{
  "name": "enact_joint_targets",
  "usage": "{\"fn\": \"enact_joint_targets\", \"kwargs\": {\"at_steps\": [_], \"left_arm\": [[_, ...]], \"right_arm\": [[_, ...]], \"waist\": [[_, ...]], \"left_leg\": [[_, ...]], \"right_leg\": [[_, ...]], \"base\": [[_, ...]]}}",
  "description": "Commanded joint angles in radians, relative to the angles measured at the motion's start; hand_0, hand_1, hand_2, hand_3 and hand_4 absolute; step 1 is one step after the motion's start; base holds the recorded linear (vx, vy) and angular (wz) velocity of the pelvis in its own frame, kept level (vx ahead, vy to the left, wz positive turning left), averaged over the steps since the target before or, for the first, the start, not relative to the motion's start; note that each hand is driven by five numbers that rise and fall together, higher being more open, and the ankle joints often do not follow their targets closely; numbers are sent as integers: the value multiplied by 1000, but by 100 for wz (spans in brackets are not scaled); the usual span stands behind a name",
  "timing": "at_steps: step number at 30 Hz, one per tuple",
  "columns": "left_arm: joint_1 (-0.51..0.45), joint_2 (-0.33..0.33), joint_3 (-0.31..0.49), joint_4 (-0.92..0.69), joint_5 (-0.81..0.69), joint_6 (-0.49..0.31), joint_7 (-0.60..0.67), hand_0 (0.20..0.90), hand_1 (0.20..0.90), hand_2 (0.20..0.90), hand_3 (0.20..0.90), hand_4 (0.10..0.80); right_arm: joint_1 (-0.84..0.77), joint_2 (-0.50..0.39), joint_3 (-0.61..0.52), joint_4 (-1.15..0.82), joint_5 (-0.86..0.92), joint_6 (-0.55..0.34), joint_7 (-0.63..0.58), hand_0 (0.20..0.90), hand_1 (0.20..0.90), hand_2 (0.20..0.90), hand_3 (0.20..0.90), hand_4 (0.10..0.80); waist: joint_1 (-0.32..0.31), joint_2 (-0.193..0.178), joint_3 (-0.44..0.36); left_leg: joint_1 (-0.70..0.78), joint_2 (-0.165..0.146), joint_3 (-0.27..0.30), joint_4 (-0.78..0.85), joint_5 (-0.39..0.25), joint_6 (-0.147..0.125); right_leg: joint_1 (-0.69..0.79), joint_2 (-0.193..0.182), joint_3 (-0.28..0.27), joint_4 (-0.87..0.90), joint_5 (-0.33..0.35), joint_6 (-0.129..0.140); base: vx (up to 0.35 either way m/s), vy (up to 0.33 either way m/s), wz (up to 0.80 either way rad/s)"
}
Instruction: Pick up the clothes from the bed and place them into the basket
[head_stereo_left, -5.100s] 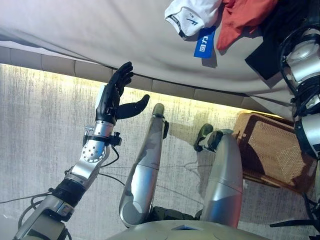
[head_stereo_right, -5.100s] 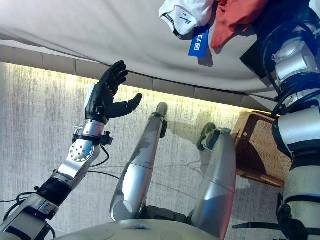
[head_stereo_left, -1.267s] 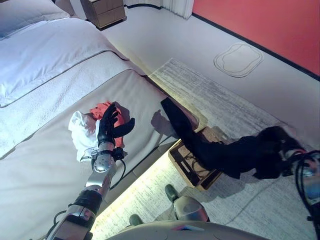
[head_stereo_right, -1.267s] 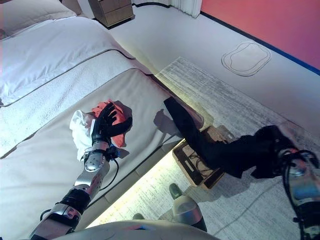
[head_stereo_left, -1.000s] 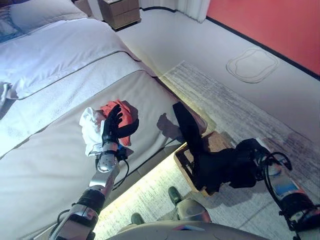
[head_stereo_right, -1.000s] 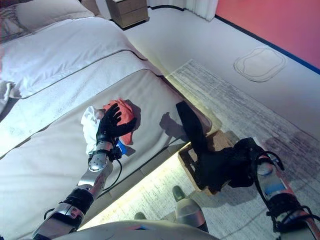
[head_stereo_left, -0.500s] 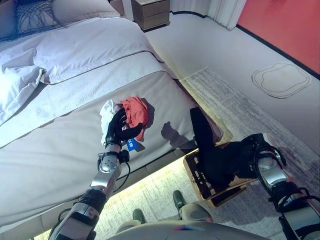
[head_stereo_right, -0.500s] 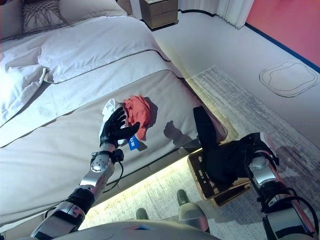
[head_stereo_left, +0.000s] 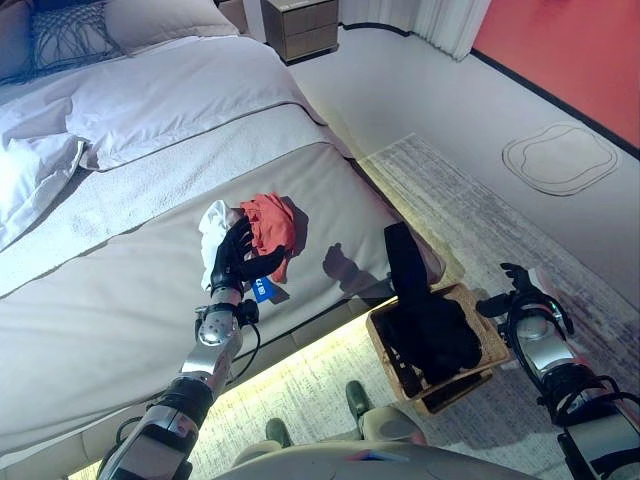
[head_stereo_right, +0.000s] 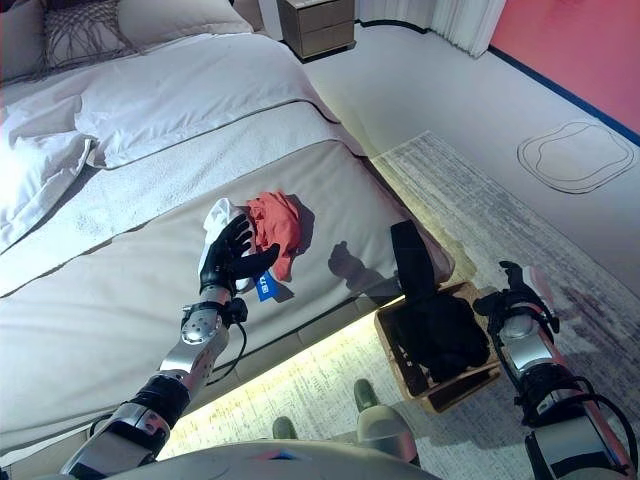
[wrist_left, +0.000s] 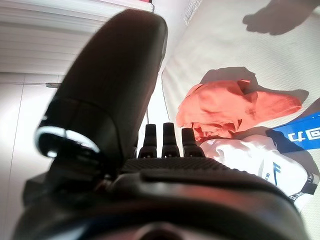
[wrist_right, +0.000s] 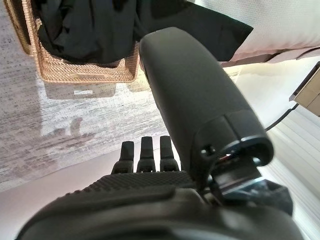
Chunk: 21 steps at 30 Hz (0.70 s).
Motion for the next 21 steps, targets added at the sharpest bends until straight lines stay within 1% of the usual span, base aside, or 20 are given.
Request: {"fn": "enact_joint_targets", "kwargs": {"at_steps": [1, 4, 8, 12, 16, 19, 21], "left_arm": [[-118, 36, -16, -32, 18, -108, 0, 900, 900, 900, 900, 800], [-111, 37, -10, -40, 18, -103, 10, 900, 900, 900, 900, 800], [-97, 27, 4, -47, 24, -103, 30, 900, 900, 900, 900, 800], [-81, 12, 12, -54, 46, -99, 58, 900, 900, 900, 900, 800], [-60, 10, 29, -62, 57, -116, 44, 900, 900, 900, 900, 800], [-35, 31, 39, -93, 69, -117, 24, 900, 900, 900, 900, 800], [-27, 57, 41, -106, 69, -116, 2, 900, 900, 900, 900, 800]], "right_arm": [[-58, -39, -25, 3, -30, -47, -38, 900, 900, 900, 900, 800], [-65, -41, -17, -60, -41, -59, -55, 900, 900, 900, 900, 800], [-70, -39, -5, -219, -43, -27, -95, 900, 900, 900, 900, 800], [-116, -30, 23, -308, -88, -39, -92, 900, 900, 900, 900, 800], [-193, -34, 62, -345, -132, -36, -81, 900, 900, 900, 900, 800], [-260, -46, 102, -351, -151, -45, -61, 900, 900, 900, 900, 800], [-310, -59, 123, -351, -135, -45, -67, 900, 900, 900, 900, 800]], "waist": [[25, -22, -43], [27, -24, -40], [31, -27, -35], [49, -30, -28], [85, -37, -24], [124, -40, -12], [155, -42, 11]], "left_leg": [[-3, 30, -55, 26, -113, 6], [-2, 29, -63, 28, -112, 5], [-7, 28, -78, 40, -114, 4], [-17, 26, -103, 60, -118, 2], [-33, 23, -138, 78, -119, -3], [-63, 21, -176, 110, -121, -5], [-99, 16, -209, 155, -124, -5]], "right_leg": [[-18, -51, -16, 55, -47, 30], [-15, -51, -16, 56, -48, 28], [-14, -50, -19, 67, -55, 22], [-10, -53, -30, 72, -62, 14], [-4, -59, -52, 76, -72, 5], [-14, -66, -86, 121, -102, -7], [-34, -72, -121, 172, -123, -16]], "base": [[0, 0, 0], [38, -5, 1], [40, -4, 3], [56, -13, 14], [81, -20, 24], [81, -11, 44], [27, -10, 36]]}}
